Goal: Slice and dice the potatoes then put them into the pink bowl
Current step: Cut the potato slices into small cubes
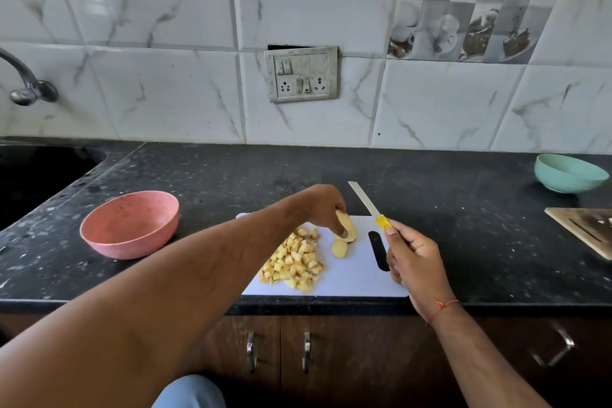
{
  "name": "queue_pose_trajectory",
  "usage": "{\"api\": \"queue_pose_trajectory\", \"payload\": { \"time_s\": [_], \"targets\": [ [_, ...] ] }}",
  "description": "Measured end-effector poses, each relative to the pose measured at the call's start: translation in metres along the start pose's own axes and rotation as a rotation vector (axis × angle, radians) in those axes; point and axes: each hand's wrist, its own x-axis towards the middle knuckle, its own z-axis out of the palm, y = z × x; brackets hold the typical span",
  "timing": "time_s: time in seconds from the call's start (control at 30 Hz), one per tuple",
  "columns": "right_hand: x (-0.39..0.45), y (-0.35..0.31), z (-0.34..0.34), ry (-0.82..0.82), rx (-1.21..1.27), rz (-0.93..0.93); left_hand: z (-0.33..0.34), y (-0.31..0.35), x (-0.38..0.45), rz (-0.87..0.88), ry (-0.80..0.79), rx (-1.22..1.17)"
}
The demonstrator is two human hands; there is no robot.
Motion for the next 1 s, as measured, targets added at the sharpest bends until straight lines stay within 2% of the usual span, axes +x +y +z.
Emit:
{"api": "queue_pose_trajectory", "payload": {
  "time_s": [0.2,0.27,0.33,0.4,0.5,0.6,0.73,0.87,1.0],
  "targets": [
    [0.002,0.001,-0.002,-0.022,0.053,-0.009,-0.013,-0.018,-0.028,-0.027,0.310,-0.341],
    [0.002,0.001,-0.002,-0.026,0.056,-0.011,-0.020,-0.027,-0.052,-0.027,0.419,-0.391],
    [0.001,0.001,-0.002,-0.028,0.053,-0.021,-0.022,-0.040,-0.082,-0.009,0.530,-0.322],
    [0.000,0.000,-0.001,-0.030,0.044,-0.033,-0.016,-0.059,-0.115,0.029,0.623,-0.144],
    [-0.002,-0.002,0.000,-0.027,0.016,-0.046,0.009,-0.089,-0.166,0.025,0.712,0.035],
    [-0.004,-0.003,0.002,-0.018,-0.027,-0.066,0.047,-0.106,-0.206,-0.023,0.720,0.045],
    [-0.006,-0.005,0.004,0.018,-0.059,-0.058,0.089,-0.110,-0.227,0.008,0.705,-0.016],
    [-0.009,-0.008,0.009,0.007,-0.118,-0.069,0.094,-0.116,-0.230,0.010,0.724,-0.100],
    [-0.021,-0.018,0.026,-0.047,-0.396,-0.133,0.077,-0.132,-0.224,-0.032,0.588,-0.246]
  ]
}}
